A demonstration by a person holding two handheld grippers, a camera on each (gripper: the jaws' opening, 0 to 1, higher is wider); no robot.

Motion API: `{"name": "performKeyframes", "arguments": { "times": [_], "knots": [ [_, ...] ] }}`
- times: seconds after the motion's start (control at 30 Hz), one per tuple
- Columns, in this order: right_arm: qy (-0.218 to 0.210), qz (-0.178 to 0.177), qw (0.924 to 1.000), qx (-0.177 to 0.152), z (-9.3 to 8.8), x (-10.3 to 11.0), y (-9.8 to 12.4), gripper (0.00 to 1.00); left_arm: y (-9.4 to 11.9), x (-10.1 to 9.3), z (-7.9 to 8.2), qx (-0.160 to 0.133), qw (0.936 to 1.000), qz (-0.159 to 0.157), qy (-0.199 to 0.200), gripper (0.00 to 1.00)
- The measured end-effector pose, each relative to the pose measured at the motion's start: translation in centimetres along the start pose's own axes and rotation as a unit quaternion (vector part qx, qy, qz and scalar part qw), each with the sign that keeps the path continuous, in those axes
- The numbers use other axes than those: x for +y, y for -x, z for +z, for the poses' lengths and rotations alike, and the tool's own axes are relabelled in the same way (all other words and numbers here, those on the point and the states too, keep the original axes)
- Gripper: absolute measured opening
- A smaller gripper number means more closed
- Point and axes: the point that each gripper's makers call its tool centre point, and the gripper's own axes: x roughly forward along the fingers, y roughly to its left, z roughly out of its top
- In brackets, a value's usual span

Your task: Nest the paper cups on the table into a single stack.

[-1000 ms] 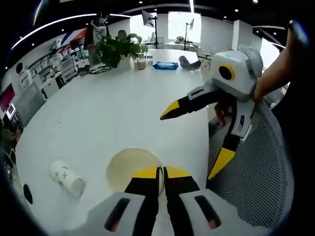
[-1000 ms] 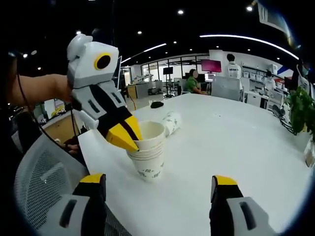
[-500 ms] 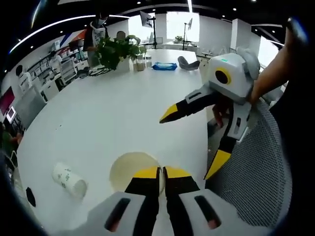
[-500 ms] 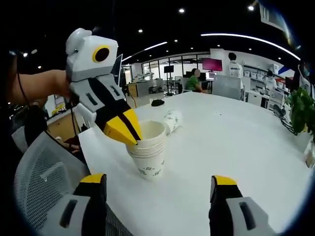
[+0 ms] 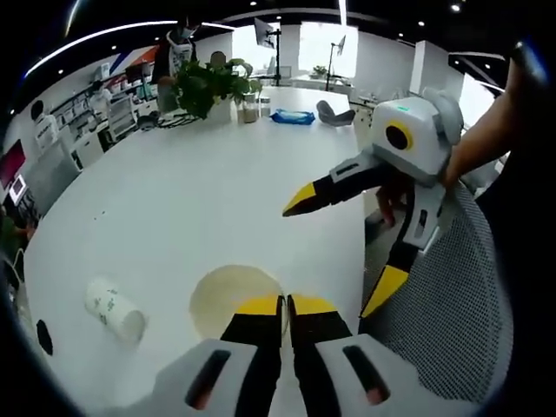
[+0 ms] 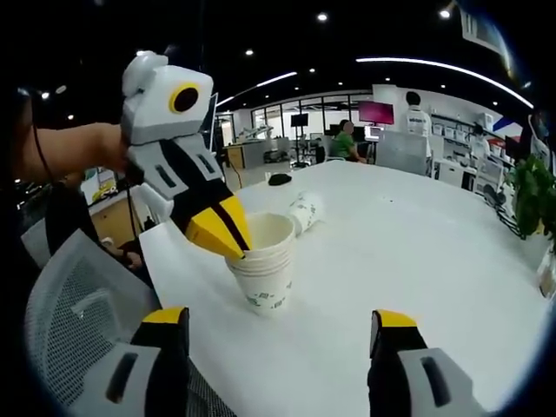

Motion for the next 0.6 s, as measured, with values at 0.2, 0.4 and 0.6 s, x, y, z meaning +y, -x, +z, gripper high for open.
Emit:
{"name": "performKeyframes", "arguments": {
  "times": [0.2, 0.4, 0.6],
  "knots": [
    [0.0, 0.0, 1.0, -0.005, 0.3, 0.1, 0.1, 0.87, 0.4, 0.0, 0.4, -0.007, 1.0, 0.001, -0.004, 0.01],
    [-0.002, 0.0, 1.0, -0.008, 0.4, 0.1, 0.0, 0.88, 0.9, 0.0, 0.8, -0.013, 0.9999, 0.0, -0.004, 0.04],
    [-0.003, 0.0, 1.0, -0.008, 0.4, 0.0, 0.0, 0.88, 1.7, 0.8, 1.5, -0.026, 0.9995, 0.014, -0.006, 0.05]
  ]
}}
